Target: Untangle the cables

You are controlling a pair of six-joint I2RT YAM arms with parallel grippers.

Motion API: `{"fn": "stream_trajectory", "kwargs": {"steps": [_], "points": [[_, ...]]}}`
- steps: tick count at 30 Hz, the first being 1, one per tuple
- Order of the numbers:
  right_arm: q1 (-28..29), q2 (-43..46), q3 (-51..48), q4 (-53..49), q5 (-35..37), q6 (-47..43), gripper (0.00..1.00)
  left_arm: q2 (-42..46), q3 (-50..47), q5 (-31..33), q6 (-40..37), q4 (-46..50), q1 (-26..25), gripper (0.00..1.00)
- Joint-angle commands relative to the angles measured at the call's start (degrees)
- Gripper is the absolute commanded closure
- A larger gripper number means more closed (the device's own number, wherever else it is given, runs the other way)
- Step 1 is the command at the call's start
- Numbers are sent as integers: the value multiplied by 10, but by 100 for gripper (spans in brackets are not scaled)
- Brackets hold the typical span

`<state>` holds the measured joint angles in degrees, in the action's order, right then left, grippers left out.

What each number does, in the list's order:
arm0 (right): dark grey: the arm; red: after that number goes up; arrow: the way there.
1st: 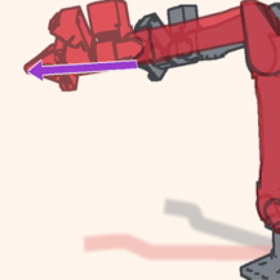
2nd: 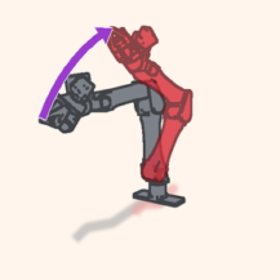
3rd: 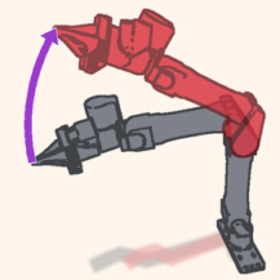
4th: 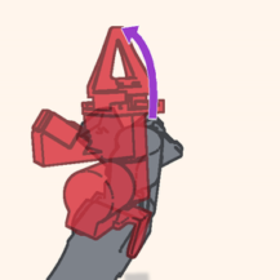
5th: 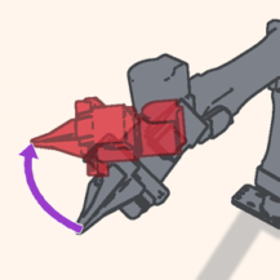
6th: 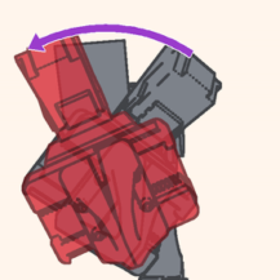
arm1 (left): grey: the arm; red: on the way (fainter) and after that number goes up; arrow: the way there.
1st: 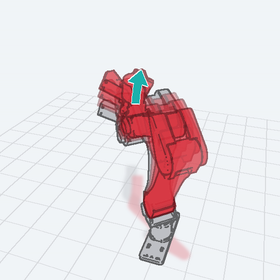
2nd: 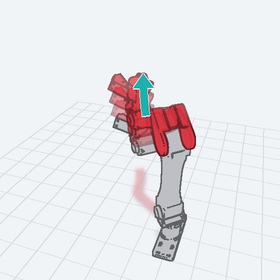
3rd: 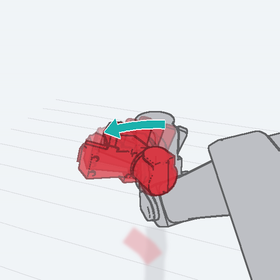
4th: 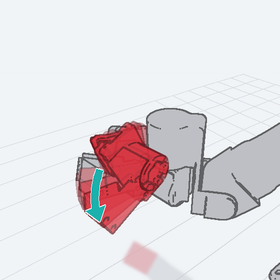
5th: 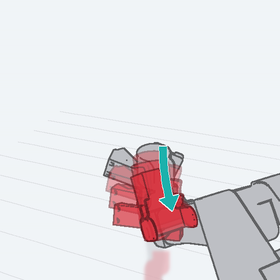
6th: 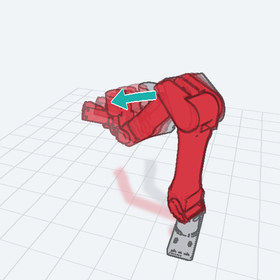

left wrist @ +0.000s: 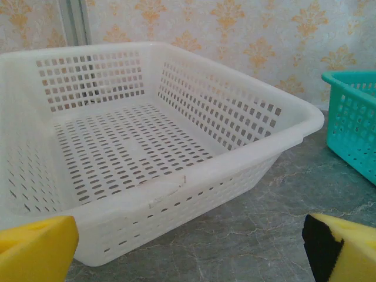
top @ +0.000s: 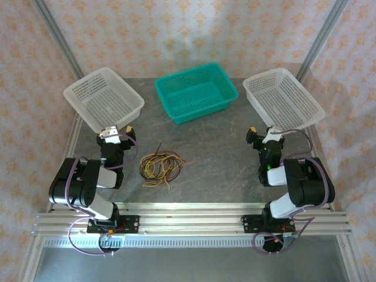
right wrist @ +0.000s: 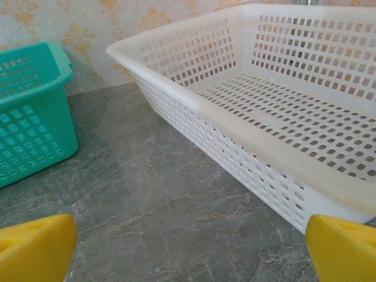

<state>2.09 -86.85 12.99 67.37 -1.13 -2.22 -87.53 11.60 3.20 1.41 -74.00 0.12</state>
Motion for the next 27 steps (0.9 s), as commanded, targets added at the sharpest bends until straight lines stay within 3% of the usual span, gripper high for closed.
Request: {"fn": "stream_trajectory", "kwargs": {"steps": [1,24,27], "points": [[-2,-3,9,21,5,-2,0,-5,8,-3,-4,-16,0,0],[-2,-1,7,22,4,-1,0,-5,8,-3,-2,-15,1,0],[-2,1,2,29,-7,-7,0,-1,-10,-39,-22,-44,-3,0]]}}
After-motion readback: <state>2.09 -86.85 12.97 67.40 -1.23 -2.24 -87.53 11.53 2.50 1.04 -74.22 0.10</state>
